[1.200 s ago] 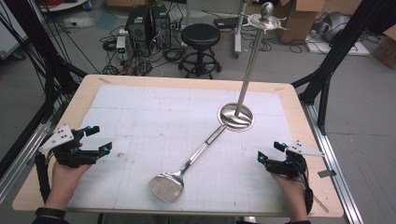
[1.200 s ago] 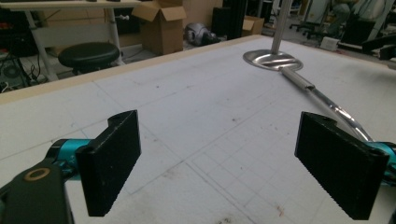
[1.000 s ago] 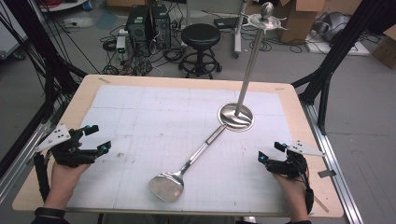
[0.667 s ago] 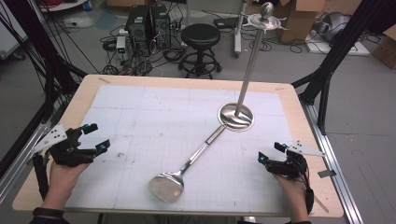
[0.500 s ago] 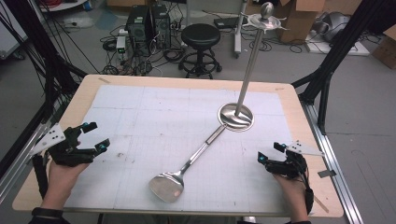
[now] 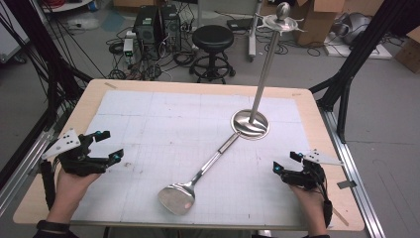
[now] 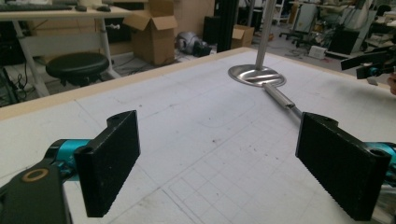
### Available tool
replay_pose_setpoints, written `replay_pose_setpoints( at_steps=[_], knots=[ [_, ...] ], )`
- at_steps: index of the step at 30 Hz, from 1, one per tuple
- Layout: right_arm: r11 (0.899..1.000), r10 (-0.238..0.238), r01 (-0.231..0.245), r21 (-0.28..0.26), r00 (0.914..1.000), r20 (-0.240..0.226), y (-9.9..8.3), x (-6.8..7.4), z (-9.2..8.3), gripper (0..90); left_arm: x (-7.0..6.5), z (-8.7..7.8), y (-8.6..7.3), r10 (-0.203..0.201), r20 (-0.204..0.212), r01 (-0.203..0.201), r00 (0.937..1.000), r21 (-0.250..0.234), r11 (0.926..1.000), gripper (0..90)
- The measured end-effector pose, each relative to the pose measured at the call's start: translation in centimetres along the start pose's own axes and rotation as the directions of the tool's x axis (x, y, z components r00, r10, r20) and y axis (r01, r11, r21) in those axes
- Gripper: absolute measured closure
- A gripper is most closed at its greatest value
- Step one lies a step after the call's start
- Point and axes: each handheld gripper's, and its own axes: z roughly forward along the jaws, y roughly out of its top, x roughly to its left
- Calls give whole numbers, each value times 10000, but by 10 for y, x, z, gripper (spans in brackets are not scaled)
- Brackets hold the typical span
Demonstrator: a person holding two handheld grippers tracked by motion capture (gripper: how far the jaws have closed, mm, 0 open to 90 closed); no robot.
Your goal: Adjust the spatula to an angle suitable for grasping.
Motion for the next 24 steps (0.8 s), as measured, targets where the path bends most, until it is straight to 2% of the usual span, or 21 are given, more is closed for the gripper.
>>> replay_pose_setpoints(
  at_steps=[5, 10, 14, 24],
  knots=[
    [10000, 53, -53, 37, 10000, -10, 0, 0, 0, 154, -6, 5, 5, 9, 43, -10, 10000, 255, 9997, 129],
    [10000, -16, 17, 83, 10000, -56, 0, 2, 2, 154, -13, 13, 12, -48, 291, 33, 9996, 536, 9986, 128],
    [9999, -5, 6, 147, 10000, -62, 0, 3, 4, 154, -22, 23, 19, -75, 427, 41, 9991, 800, 9968, 128],
    [9997, -87, 89, 225, 9999, -85, 0, 4, 6, 154, -38, 46, 29, -30, 606, -35, 9982, 1066, 9943, 128]
  ],
)
